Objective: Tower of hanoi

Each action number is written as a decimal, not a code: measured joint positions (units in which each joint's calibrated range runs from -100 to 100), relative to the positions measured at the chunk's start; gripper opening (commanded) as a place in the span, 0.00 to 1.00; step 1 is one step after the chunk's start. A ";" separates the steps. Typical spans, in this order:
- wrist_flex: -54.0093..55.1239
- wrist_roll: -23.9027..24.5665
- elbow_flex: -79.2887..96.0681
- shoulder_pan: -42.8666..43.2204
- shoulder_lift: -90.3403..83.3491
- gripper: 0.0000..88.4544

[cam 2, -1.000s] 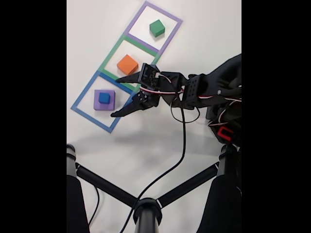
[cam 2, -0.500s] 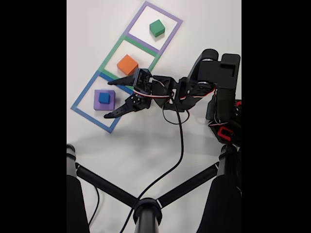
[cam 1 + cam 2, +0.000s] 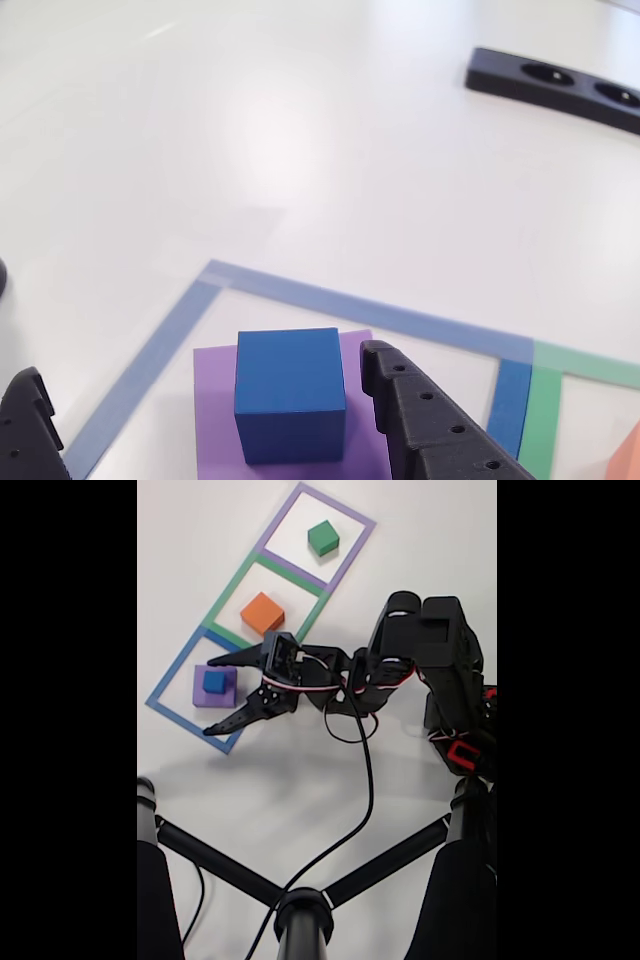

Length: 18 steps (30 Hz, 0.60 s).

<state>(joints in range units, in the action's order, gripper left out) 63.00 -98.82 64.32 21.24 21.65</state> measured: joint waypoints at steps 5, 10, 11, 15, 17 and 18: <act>0.08 0.00 0.00 0.00 0.17 0.29; 0.08 0.00 0.00 0.16 0.17 0.23; 0.08 0.00 0.00 0.16 0.17 0.22; 0.08 0.00 0.17 0.57 0.17 0.18; 0.08 0.00 0.17 0.57 0.17 0.15; 0.24 0.00 0.17 0.49 0.17 0.14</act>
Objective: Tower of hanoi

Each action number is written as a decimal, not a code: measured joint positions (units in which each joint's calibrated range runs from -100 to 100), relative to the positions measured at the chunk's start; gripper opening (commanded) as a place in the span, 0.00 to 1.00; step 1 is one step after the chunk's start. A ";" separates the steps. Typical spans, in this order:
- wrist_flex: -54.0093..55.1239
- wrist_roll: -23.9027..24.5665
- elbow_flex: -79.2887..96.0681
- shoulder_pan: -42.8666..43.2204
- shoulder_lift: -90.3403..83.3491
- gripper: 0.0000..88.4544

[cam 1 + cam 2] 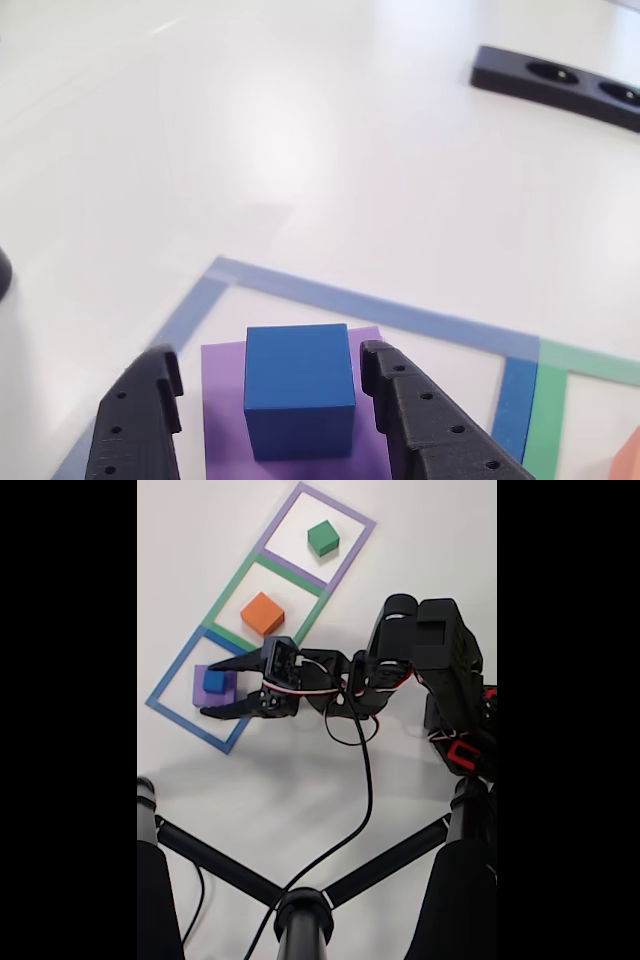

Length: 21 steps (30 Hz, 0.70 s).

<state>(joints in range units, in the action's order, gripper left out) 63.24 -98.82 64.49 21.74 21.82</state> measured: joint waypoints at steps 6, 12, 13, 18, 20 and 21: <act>1.61 0.20 1.48 0.33 0.00 0.07; 1.85 -0.39 2.70 0.90 0.00 0.04; 2.09 -0.39 2.96 0.90 0.00 0.02; 2.73 -0.39 3.74 0.90 0.00 0.01; 2.73 -0.39 3.74 0.90 0.00 0.00; 2.73 -0.39 3.74 0.90 -0.17 0.00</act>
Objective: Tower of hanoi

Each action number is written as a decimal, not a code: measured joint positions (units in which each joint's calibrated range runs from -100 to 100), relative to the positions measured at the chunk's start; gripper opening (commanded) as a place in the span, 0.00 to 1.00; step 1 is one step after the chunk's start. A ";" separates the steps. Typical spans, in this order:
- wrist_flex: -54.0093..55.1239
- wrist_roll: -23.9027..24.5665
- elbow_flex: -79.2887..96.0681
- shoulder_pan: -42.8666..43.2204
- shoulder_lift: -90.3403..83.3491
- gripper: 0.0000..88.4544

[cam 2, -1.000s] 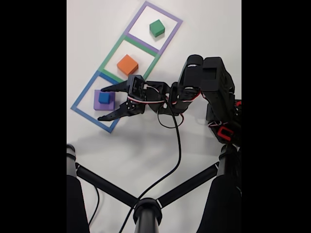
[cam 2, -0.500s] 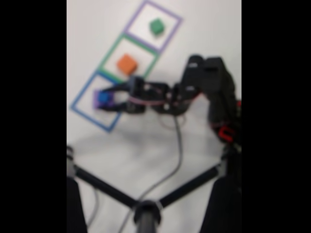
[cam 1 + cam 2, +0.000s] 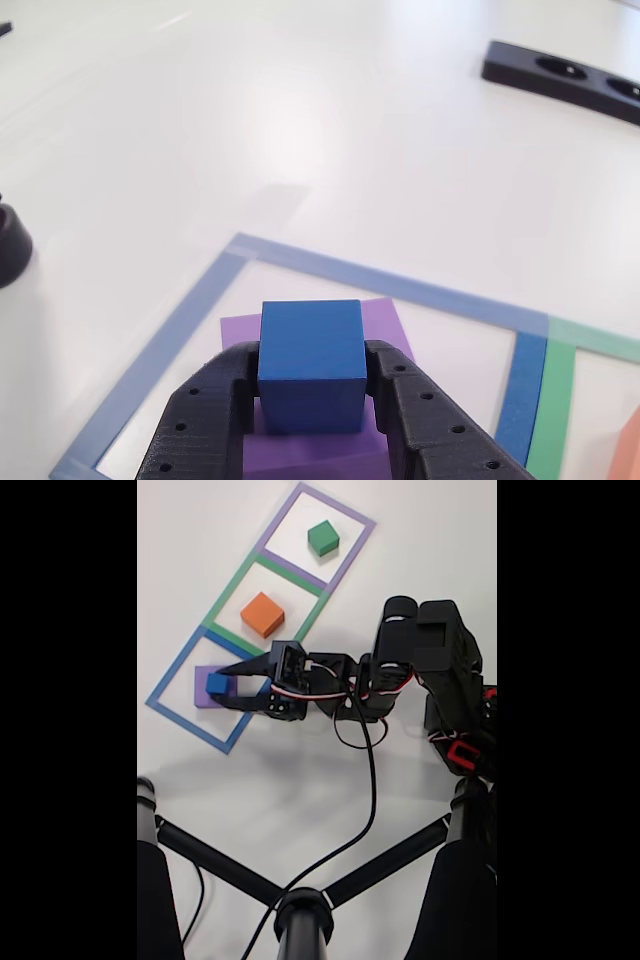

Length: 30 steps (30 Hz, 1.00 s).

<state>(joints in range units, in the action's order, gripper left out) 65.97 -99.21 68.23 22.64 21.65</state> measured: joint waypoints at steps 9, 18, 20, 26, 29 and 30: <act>-8.99 0.00 0.09 0.00 -10.89 0.00; -44.94 -0.59 -6.44 -1.23 -37.23 0.00; -57.06 -0.20 -11.31 -2.13 -42.72 0.00; -99.52 11.23 -37.16 -5.73 -48.88 0.00; -119.50 17.54 -53.44 -6.71 -48.97 0.00; -124.72 18.92 -58.57 -7.20 -48.97 0.00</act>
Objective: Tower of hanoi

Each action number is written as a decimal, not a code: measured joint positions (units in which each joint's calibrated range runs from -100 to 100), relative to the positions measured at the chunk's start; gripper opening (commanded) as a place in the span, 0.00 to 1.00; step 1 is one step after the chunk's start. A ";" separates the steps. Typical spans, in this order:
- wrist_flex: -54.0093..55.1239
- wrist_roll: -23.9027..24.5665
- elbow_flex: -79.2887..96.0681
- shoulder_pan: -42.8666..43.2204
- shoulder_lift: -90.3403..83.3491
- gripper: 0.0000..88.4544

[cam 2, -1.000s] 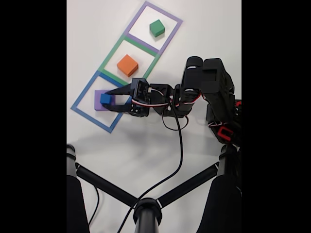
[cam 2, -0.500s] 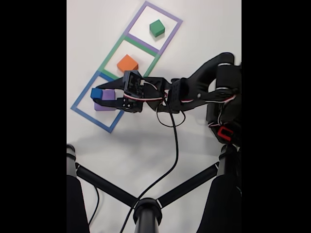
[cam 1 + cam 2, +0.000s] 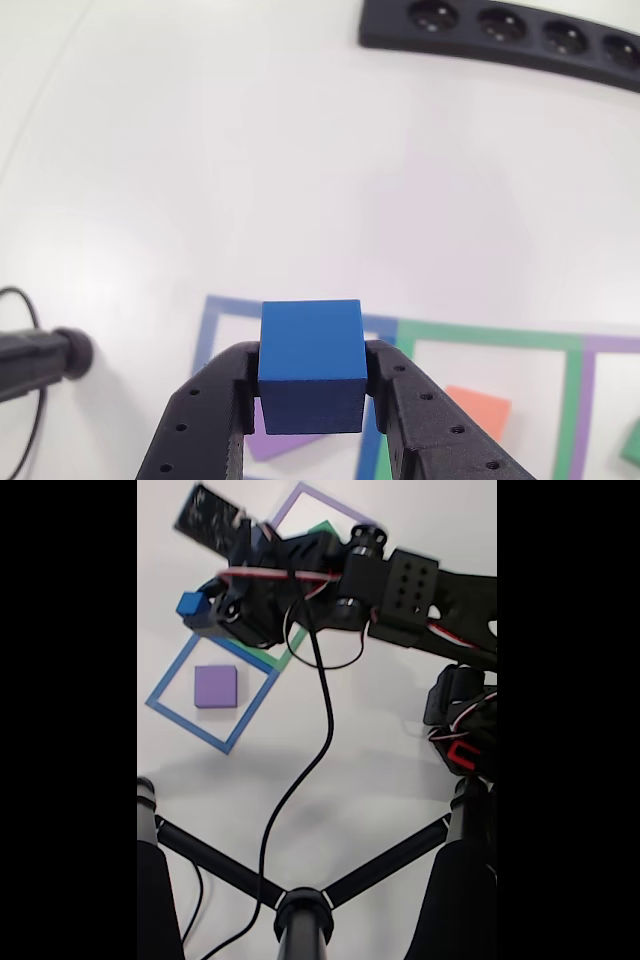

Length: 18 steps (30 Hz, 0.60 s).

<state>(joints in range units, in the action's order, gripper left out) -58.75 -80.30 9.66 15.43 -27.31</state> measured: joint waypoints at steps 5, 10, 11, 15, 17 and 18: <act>-20.06 3.15 -19.76 -4.01 -0.17 0.00; -33.47 5.71 -34.99 -8.43 -0.17 0.00; -36.20 5.71 -37.68 -9.33 -0.34 0.00; -39.73 8.47 -40.47 -13.18 -3.12 0.00; -40.05 8.67 -40.21 -15.47 -3.71 0.00; -40.05 8.08 -39.69 -16.70 -3.88 0.00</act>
<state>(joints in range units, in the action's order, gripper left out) -98.80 -72.22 -30.03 -1.27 -31.19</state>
